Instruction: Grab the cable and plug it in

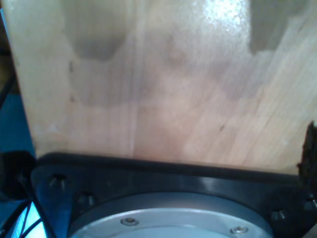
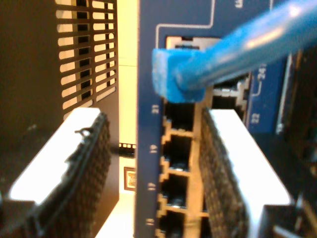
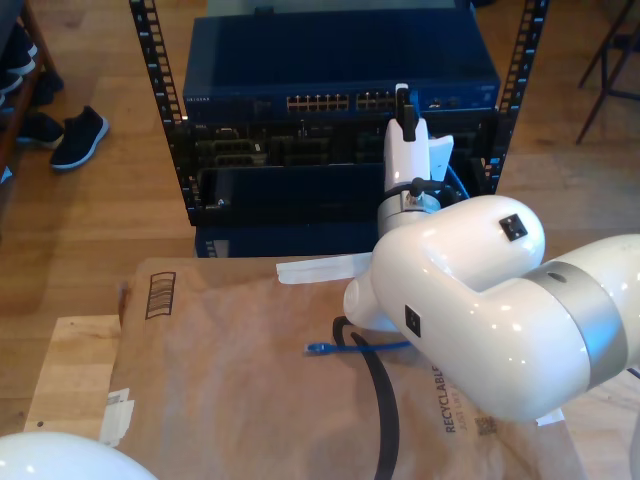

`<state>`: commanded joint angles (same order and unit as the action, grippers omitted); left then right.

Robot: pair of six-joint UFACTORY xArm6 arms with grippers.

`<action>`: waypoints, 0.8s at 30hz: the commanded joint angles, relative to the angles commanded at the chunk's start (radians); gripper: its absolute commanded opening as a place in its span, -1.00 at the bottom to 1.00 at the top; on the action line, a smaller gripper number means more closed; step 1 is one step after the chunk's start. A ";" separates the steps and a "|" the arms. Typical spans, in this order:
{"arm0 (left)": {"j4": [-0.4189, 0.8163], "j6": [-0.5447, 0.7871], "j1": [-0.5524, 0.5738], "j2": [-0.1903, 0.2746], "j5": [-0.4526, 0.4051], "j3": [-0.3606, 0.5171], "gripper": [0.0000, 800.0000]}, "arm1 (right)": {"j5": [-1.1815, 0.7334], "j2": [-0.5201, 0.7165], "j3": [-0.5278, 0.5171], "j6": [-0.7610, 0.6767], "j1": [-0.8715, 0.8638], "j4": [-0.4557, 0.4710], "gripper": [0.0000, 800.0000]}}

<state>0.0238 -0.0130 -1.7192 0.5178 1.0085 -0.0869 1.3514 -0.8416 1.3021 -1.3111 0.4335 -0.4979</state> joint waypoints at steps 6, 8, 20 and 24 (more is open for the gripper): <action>-0.002 0.000 0.000 0.000 0.000 0.000 1.00 | 0.003 0.040 -0.064 -0.023 0.000 0.000 -0.27; -0.002 0.000 0.000 0.000 0.000 0.000 1.00 | 0.003 0.044 -0.064 -0.023 -0.002 0.000 -0.27; -0.002 0.000 0.000 0.000 0.000 0.000 1.00 | -0.002 0.046 -0.058 -0.023 -0.002 0.000 -0.32; -0.002 0.000 0.000 0.000 0.000 0.000 1.00 | -0.006 0.044 -0.055 -0.023 -0.008 0.000 -0.32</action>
<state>0.0222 -0.0130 -1.7192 0.5178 1.0085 -0.0869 1.3452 -0.7971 1.2469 -1.3341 0.4258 -0.4979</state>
